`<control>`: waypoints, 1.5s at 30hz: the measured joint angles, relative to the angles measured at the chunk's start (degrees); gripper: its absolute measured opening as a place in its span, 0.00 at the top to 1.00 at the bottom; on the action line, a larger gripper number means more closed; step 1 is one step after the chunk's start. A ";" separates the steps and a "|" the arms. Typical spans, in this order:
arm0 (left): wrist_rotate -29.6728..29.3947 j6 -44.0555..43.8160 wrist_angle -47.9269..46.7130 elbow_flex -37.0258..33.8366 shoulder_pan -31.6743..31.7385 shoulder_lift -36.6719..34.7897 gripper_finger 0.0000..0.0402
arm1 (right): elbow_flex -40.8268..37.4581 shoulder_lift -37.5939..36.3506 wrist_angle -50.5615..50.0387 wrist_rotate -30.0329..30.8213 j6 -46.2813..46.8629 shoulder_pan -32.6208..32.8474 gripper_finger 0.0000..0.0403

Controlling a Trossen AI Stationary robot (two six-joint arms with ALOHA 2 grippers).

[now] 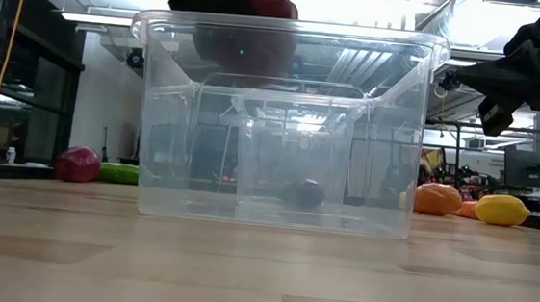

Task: Sort produce into baskets
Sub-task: Put the red apple into the bottom transparent bin

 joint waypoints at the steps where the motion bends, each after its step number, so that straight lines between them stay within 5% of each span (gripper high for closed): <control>1: -0.08 0.68 -0.19 0.00 -0.26 0.14 0.14 | 0.00 0.00 0.00 0.00 0.00 0.01 1.00; 45: -1.20 9.29 0.53 -0.09 -0.41 0.31 0.14 | 0.00 0.00 0.00 0.00 -0.01 0.00 1.00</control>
